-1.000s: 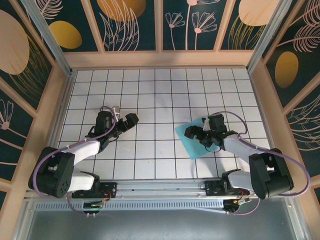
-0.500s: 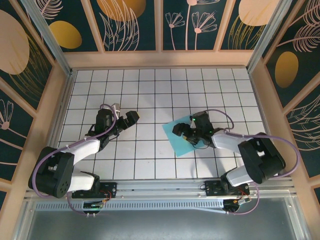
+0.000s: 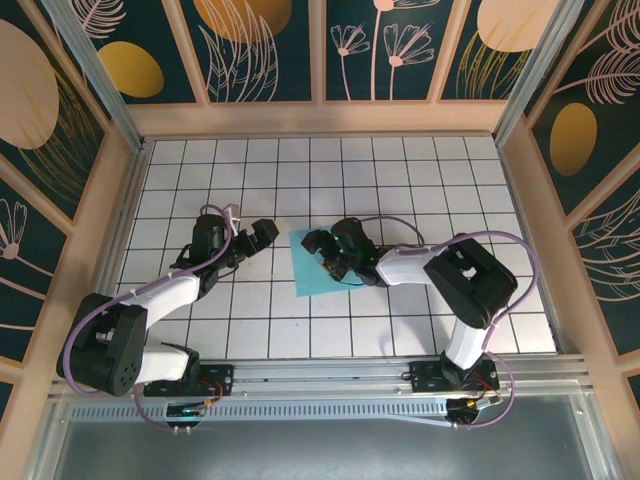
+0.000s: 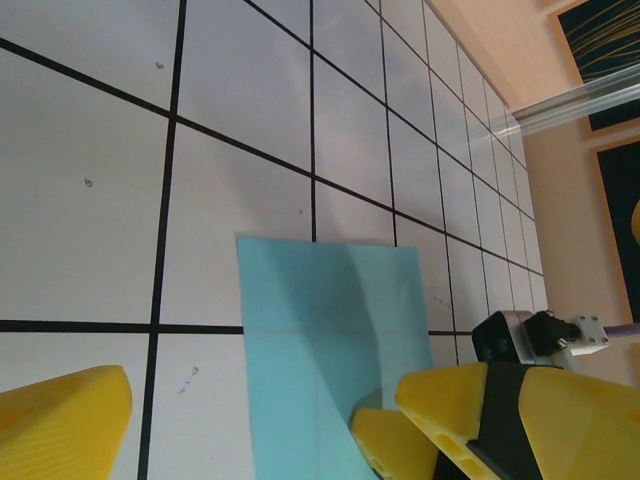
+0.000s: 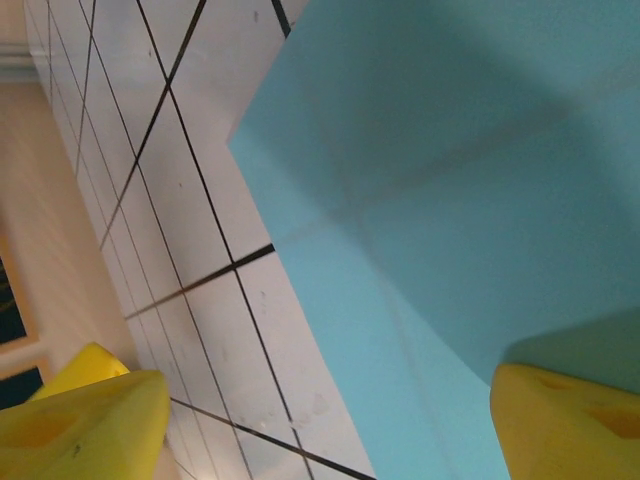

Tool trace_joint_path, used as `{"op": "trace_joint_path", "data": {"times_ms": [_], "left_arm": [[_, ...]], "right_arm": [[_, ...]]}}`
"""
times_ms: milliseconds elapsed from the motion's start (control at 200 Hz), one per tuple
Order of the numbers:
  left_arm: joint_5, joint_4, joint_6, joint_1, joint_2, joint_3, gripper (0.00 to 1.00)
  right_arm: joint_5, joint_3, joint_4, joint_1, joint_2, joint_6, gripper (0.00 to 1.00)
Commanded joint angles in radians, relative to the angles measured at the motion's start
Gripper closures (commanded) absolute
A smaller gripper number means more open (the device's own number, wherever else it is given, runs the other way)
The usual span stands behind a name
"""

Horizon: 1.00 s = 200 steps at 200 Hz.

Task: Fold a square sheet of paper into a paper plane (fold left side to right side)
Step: Move the square sheet of paper to the center of the table, then pick up the square sheet of paper from the center of the table.

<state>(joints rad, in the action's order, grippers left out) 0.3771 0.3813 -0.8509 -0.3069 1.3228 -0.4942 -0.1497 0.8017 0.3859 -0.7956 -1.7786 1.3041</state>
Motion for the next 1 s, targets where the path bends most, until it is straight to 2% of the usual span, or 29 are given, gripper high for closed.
{"op": "trace_joint_path", "data": {"times_ms": [0, 115, 290, 540, 746, 851, 996], "left_arm": [[-0.012, -0.016, -0.001, -0.005, -0.025, -0.015, 0.01], [-0.011, -0.017, 0.001, -0.006, -0.037, -0.012, 0.01], [-0.007, -0.041, 0.012, -0.005, -0.042, -0.02, 0.01], [0.036, 0.012, -0.008, -0.007, -0.01, 0.013, 0.02], [0.105, 0.024, -0.005, -0.035, 0.05, -0.007, 0.22], [0.097, -0.005, 0.002, -0.067, 0.074, -0.027, 0.3], [0.089, -0.038, 0.012, -0.118, 0.127, -0.049, 0.43]], "right_arm": [[0.071, -0.001, -0.021, -0.033, -0.075, 0.127, 0.16], [0.035, 0.006, 0.086, -0.046, -0.111, 0.167, 0.17], [0.031, 0.043, 0.106, -0.057, -0.099, 0.13, 0.16], [0.122, 0.067, -0.016, -0.035, 0.05, -0.088, 0.12], [0.129, 0.15, -0.233, 0.036, 0.11, -0.419, 0.11], [0.132, 0.247, -0.411, 0.09, 0.078, -0.616, 0.09], [0.191, 0.359, -0.589, 0.134, -0.004, -0.79, 0.06]]}}
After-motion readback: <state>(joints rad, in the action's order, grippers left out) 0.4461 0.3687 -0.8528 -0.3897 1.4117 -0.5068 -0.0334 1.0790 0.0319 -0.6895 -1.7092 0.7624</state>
